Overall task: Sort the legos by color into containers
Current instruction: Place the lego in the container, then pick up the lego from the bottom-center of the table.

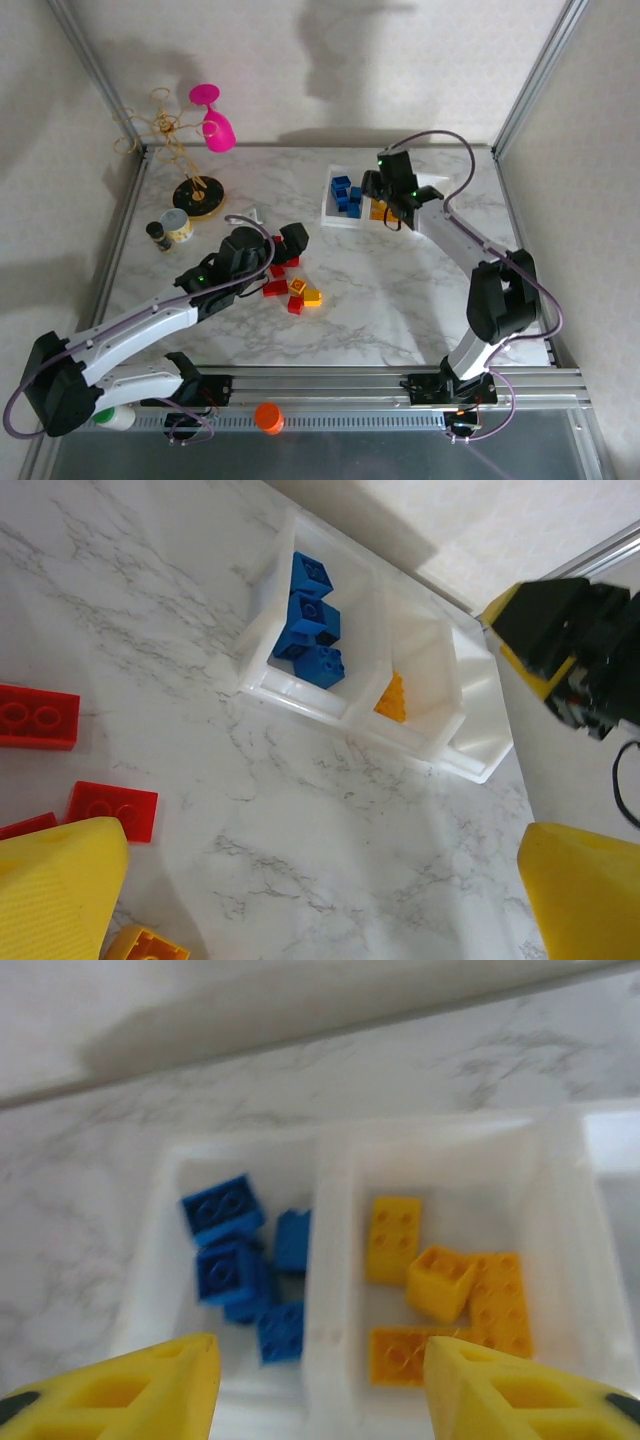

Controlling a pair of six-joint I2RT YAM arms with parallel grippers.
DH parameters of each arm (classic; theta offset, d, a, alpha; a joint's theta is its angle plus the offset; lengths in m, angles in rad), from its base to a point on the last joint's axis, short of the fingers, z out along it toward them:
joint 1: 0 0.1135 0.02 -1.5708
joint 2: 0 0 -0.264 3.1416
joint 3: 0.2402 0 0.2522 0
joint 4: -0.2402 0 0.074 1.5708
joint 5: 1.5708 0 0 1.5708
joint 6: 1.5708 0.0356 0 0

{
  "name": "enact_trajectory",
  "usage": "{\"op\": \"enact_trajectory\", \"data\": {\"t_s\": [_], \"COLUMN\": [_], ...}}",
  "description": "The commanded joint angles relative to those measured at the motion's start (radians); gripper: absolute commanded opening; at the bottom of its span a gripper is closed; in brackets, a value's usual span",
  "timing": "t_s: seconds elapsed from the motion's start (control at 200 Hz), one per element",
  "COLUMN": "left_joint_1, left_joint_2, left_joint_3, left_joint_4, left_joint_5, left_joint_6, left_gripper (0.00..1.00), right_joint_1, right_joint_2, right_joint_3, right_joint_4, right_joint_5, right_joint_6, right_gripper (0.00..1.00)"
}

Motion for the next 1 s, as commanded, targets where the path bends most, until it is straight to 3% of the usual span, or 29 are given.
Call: {"op": "enact_trajectory", "data": {"t_s": [0.0, 0.215, 0.526, 0.996], "left_joint_1": [0.013, 0.015, 0.016, 0.018], "left_joint_2": [-0.055, -0.167, -0.286, -0.356], "left_joint_3": [-0.046, -0.123, -0.207, -0.247], "left_joint_4": [-0.07, -0.137, -0.215, -0.262], "left_joint_5": [-0.032, -0.059, -0.096, -0.124], "left_joint_6": [-0.001, -0.036, -0.093, -0.119], "left_gripper": [1.0, 1.0, 1.0, 1.0], "right_joint_1": [0.069, 0.224, 0.467, 0.604], "right_joint_2": [-0.045, -0.124, -0.08, -0.016], "right_joint_3": [-0.086, -0.212, -0.307, -0.389], "right_joint_4": [-0.048, -0.086, -0.065, -0.032], "right_joint_5": [-0.006, -0.008, -0.031, -0.08], "right_joint_6": [0.035, 0.111, 0.261, 0.293], "right_gripper": [0.58, 0.64, 0.7, 0.71]}}
